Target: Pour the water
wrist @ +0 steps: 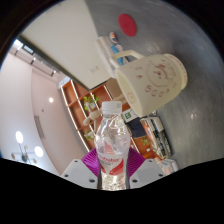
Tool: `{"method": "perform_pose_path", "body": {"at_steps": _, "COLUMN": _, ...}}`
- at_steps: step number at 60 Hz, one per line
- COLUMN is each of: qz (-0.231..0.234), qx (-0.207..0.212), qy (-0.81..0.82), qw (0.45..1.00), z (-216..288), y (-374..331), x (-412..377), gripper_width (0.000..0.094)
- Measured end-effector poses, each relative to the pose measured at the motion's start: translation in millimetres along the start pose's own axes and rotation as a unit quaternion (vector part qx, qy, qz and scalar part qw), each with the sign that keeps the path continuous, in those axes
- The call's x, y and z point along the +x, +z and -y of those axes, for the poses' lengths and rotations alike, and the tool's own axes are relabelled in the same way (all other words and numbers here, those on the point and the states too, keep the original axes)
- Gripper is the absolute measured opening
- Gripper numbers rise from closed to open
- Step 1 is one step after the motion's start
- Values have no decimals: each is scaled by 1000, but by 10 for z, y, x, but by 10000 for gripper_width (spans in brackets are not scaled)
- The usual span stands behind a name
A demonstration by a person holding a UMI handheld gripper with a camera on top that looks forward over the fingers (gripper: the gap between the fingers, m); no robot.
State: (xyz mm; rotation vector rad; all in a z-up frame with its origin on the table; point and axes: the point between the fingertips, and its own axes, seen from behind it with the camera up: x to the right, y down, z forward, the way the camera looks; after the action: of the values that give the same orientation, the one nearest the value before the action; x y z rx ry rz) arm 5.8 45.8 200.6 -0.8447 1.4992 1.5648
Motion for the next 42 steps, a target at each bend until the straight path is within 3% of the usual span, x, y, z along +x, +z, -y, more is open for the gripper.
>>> {"method": "perform_pose_path", "body": {"at_steps": 8, "qz": -13, "qx": -34, "qy": -254, "qw": 967, "z": -207, "y": -8, "x": -266, "gripper_width": 368}}
{"method": "perform_pose_path", "body": {"at_steps": 17, "qz": -24, "qx": -28, "qy": -529, "qw": 848, "z": -187, "y": 29, "x": -764, "gripper_width": 367}}
{"method": "perform_pose_path", "body": {"at_steps": 25, "qz": -71, "qx": 12, "qy": -701, "qw": 709, "z": 193, "y": 89, "x": -1123, "gripper_width": 364}}
{"method": "perform_pose_path", "body": {"at_steps": 32, "qz": -118, "qx": 77, "qy": -786, "qw": 602, "z": 770, "y": 88, "x": -1379, "gripper_width": 365}}
{"method": "perform_pose_path", "body": {"at_steps": 42, "qz": -167, "qx": 130, "qy": -816, "qw": 538, "z": 1494, "y": 80, "x": -1590, "gripper_width": 366}}
